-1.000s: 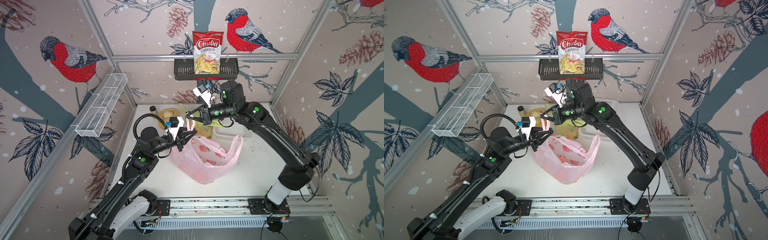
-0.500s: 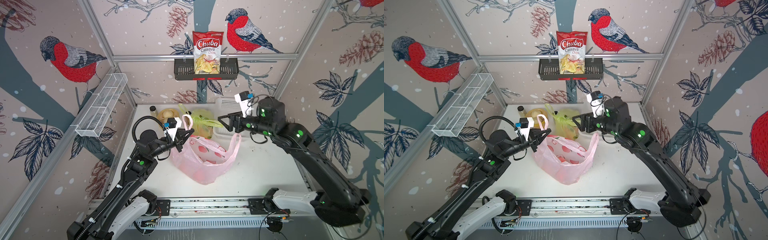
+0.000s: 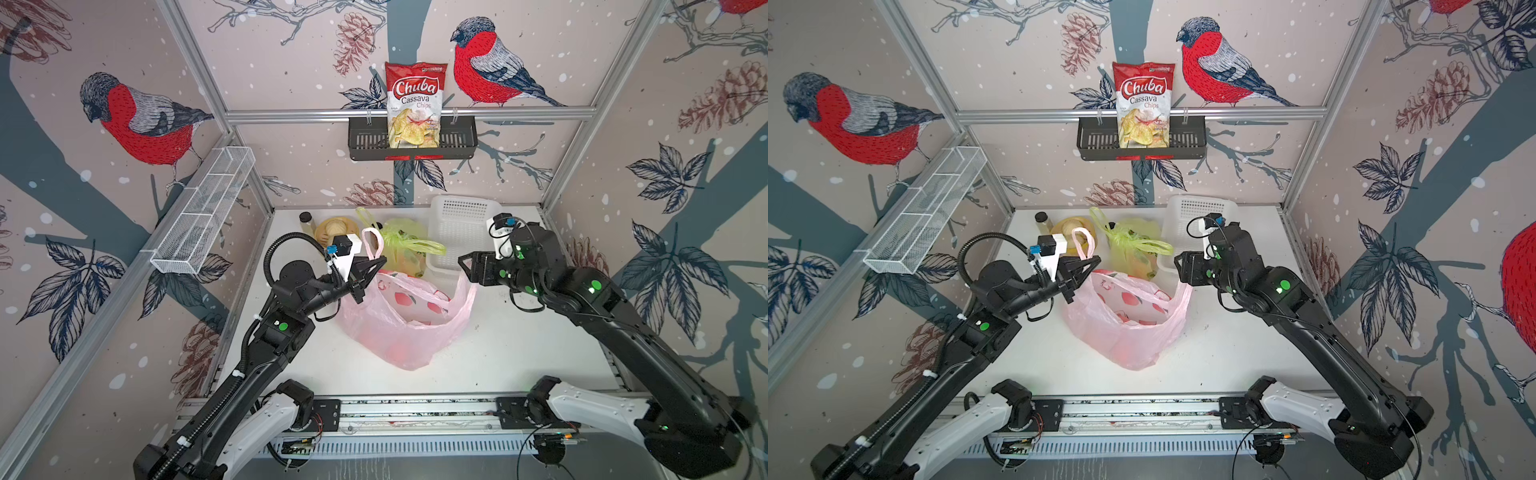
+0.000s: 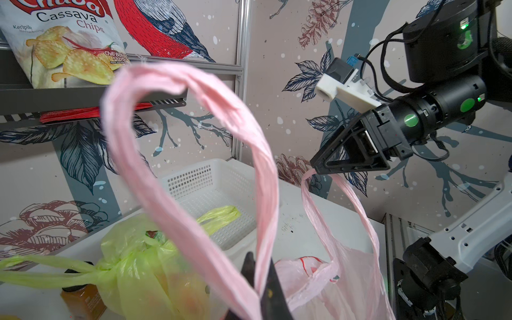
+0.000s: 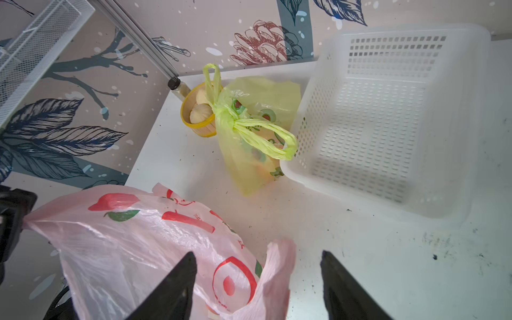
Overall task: Place the peach into a plastic bag & tie a knot
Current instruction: Cross the plastic bag at the center of the board.
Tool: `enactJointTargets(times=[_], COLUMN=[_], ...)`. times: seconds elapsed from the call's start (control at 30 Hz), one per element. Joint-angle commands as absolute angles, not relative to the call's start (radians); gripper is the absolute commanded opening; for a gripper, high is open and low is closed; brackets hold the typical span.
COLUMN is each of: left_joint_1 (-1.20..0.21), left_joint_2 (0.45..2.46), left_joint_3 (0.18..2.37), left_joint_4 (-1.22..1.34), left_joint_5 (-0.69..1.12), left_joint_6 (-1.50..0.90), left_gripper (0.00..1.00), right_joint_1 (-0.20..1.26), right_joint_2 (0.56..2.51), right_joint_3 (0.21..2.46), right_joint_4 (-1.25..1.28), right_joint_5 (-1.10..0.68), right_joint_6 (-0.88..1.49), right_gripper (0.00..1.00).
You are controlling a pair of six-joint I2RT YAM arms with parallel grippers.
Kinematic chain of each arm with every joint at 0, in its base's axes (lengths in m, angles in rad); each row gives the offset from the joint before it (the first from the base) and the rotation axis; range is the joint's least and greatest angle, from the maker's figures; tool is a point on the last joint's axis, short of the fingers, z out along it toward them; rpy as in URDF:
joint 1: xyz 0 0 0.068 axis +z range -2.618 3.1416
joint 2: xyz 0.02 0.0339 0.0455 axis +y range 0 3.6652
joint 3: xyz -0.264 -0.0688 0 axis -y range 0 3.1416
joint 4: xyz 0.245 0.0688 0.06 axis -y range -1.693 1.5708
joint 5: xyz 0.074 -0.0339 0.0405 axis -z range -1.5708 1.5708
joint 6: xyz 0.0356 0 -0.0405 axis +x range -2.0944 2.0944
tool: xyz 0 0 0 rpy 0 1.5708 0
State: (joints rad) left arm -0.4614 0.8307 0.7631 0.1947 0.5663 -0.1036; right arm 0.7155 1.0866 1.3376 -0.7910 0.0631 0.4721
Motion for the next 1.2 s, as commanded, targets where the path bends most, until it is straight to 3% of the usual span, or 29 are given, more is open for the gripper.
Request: enactJointTargets(times=[0.0, 0.1, 0.3, 0.43, 0.63, 0.87, 1.17], left_joint_1=[-0.461, -0.462, -0.462, -0.462, -0.478, -0.569, -0.604], left_joint_2=[0.824, 0.821, 0.815, 0.814, 0.877, 0.945, 1.126], left_joint_3=[0.762, 0.760, 0.765, 0.780, 0.810, 0.799, 0.851], left_joint_4=[0.227, 0.229, 0.223, 0.201, 0.177, 0.217, 0.254], left_joint_5=[0.566, 0.566, 0.565, 0.587, 0.675, 0.582, 0.553], left_joint_6=[-0.108, -0.110, -0.115, -0.144, -0.238, -0.298, -0.331], left_gripper=[0.00, 0.00, 0.00, 0.00, 0.00, 0.00, 0.00], right_joint_1=[0.703, 0.695, 0.684, 0.683, 0.683, 0.713, 0.806], right_joint_2=[1.086, 1.081, 1.079, 1.055, 1.075, 1.177, 1.284], right_joint_3=[1.328, 1.314, 1.302, 1.316, 1.374, 1.390, 1.417], right_joint_4=[-0.791, -0.779, -0.742, -0.629, -0.377, -0.225, -0.275], right_joint_5=[0.080, 0.054, 0.012, -0.069, -0.256, -0.579, -0.652], right_joint_6=[0.466, 0.466, 0.456, 0.422, 0.309, 0.227, 0.135], right_gripper=[0.63, 0.54, 0.20, 0.02, 0.00, 0.00, 0.00])
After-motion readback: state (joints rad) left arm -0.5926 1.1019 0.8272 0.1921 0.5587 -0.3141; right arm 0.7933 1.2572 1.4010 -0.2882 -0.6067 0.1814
